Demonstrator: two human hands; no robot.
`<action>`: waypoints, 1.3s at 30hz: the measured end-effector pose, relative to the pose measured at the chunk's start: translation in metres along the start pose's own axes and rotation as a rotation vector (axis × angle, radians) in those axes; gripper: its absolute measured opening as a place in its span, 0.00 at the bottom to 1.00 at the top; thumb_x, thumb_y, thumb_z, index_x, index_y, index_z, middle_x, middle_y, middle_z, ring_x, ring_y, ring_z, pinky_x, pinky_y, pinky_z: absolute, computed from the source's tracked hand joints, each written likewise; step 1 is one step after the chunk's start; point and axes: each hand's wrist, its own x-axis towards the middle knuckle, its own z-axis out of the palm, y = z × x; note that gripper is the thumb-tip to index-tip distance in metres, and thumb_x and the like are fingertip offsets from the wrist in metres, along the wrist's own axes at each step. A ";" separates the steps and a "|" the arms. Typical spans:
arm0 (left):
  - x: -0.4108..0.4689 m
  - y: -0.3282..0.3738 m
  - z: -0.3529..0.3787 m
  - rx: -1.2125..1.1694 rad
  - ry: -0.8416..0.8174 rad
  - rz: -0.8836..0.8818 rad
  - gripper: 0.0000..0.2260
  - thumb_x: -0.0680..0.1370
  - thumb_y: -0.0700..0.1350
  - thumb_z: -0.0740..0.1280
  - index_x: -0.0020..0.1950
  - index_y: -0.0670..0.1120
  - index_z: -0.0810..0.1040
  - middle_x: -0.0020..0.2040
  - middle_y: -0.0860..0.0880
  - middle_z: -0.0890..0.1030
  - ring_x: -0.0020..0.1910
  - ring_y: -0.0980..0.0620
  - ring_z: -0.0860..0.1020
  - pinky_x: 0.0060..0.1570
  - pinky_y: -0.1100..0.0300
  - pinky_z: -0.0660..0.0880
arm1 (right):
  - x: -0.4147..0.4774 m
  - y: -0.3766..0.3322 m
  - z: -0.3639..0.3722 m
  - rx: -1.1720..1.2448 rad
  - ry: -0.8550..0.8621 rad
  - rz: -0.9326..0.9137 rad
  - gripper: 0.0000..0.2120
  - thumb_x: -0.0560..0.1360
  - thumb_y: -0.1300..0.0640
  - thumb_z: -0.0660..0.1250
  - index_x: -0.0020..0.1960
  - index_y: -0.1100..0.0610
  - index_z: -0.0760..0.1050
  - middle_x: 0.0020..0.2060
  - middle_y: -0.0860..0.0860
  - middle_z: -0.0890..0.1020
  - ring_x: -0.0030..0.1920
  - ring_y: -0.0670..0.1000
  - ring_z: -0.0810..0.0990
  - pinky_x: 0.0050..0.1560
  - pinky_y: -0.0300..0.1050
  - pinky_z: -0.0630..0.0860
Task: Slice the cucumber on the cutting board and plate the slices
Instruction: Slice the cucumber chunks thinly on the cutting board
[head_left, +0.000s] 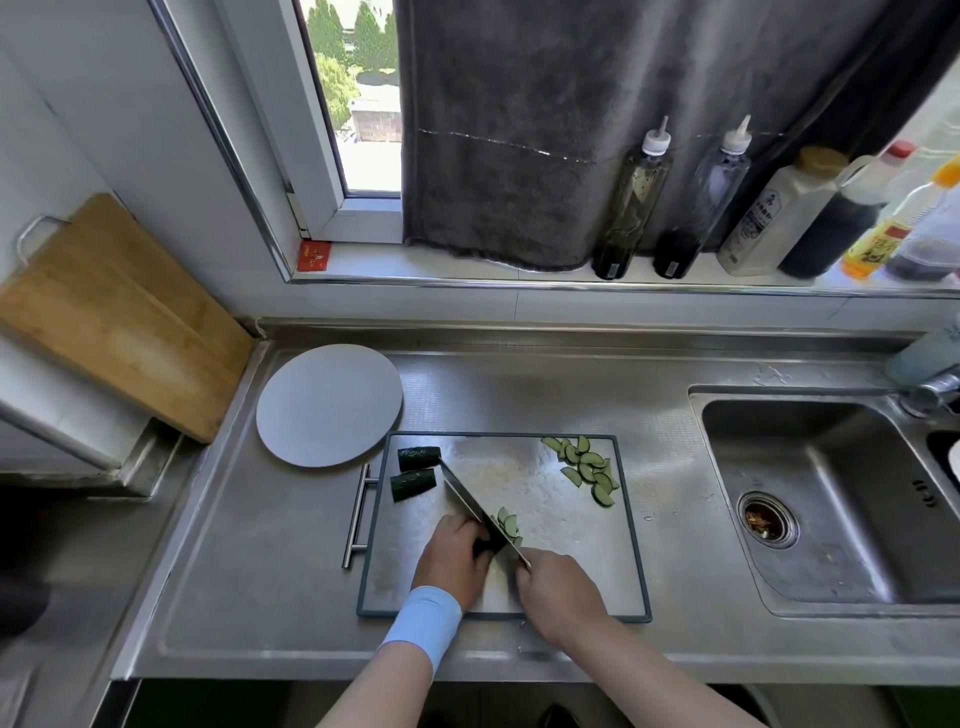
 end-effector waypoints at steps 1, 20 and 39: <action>0.000 0.000 0.000 0.000 0.001 -0.003 0.06 0.71 0.44 0.70 0.47 0.48 0.79 0.49 0.52 0.77 0.51 0.53 0.73 0.49 0.61 0.73 | 0.001 -0.001 0.000 -0.007 0.001 -0.003 0.13 0.81 0.52 0.54 0.51 0.50 0.78 0.46 0.52 0.83 0.42 0.53 0.75 0.41 0.44 0.70; 0.000 0.003 -0.005 -0.025 -0.038 -0.075 0.06 0.72 0.48 0.69 0.48 0.52 0.80 0.50 0.53 0.76 0.52 0.55 0.74 0.51 0.69 0.67 | -0.035 0.013 -0.003 -0.069 0.074 -0.045 0.13 0.81 0.50 0.53 0.38 0.46 0.67 0.32 0.45 0.74 0.35 0.47 0.72 0.30 0.38 0.62; -0.005 0.000 -0.005 -0.014 -0.003 0.017 0.07 0.73 0.43 0.68 0.50 0.48 0.79 0.51 0.53 0.76 0.52 0.55 0.72 0.49 0.69 0.67 | 0.004 -0.002 0.008 -0.024 -0.002 0.012 0.12 0.80 0.52 0.55 0.54 0.51 0.77 0.47 0.52 0.83 0.45 0.55 0.78 0.41 0.46 0.70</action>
